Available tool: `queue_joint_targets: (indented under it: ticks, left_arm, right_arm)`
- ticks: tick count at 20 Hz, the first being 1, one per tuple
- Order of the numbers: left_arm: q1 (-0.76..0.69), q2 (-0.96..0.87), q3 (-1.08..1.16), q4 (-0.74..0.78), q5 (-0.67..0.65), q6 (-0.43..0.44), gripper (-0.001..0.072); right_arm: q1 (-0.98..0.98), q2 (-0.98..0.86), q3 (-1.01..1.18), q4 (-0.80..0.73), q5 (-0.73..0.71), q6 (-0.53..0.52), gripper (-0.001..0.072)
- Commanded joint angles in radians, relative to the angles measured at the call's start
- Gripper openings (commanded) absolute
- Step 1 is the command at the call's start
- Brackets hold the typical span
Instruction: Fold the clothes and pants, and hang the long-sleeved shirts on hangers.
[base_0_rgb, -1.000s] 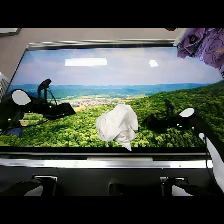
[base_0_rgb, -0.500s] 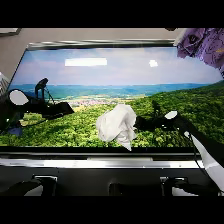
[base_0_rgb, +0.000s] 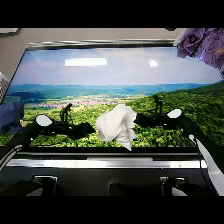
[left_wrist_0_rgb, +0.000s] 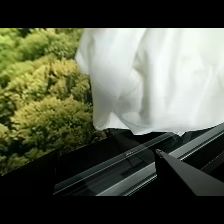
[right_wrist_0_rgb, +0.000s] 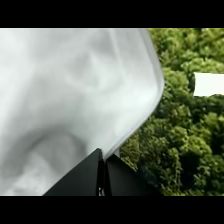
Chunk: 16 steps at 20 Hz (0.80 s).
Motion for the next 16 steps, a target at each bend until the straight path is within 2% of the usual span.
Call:
queue_joint_targets:
  ticks: [1,4,5,8,9,10,11,13,14,16]
  left_arm:
    - [-0.139,-0.021,-0.070,-0.103,0.148,0.042,0.0677]
    - [-0.159,-0.049,-0.070,-0.103,0.201,0.011,0.0661]
    - [-0.158,-0.058,-0.071,-0.103,0.214,0.012,0.0594]
    - [-0.158,-0.077,-0.070,-0.103,0.256,0.011,0.0587]
    - [-0.158,-0.082,-0.071,-0.103,0.272,0.007,0.0560]
    - [-0.158,-0.086,-0.069,-0.107,0.284,0.005,0.0496]
    - [-0.158,-0.093,-0.068,-0.120,0.296,0.005,0.0466]
    - [-0.158,-0.111,-0.068,-0.145,0.316,0.005,0.0285]
    - [-0.158,-0.123,-0.068,-0.158,0.324,0.005,0.0254]
    - [-0.161,-0.152,-0.068,-0.202,0.334,0.006,0.0254]
  right_arm:
    - [0.001,0.031,0.001,-0.004,0.008,0.012,0.0030]
    - [0.001,0.042,0.001,-0.004,0.018,0.012,0.0031]
    - [0.001,0.051,0.001,-0.004,0.022,0.012,0.0031]
    - [0.001,0.090,0.001,-0.009,0.027,0.011,0.0031]
    - [0.001,0.104,0.001,-0.009,0.027,0.012,0.0031]
    - [0.001,0.116,0.001,-0.008,0.027,0.012,0.0031]
    - [0.001,0.127,0.001,-0.008,0.027,0.012,0.0031]
    - [0.001,0.143,0.001,-0.008,0.031,0.012,0.0031]
    - [0.001,0.151,0.001,-0.008,0.034,0.012,0.0031]
    - [0.001,0.166,0.001,-0.008,0.034,0.018,0.0031]
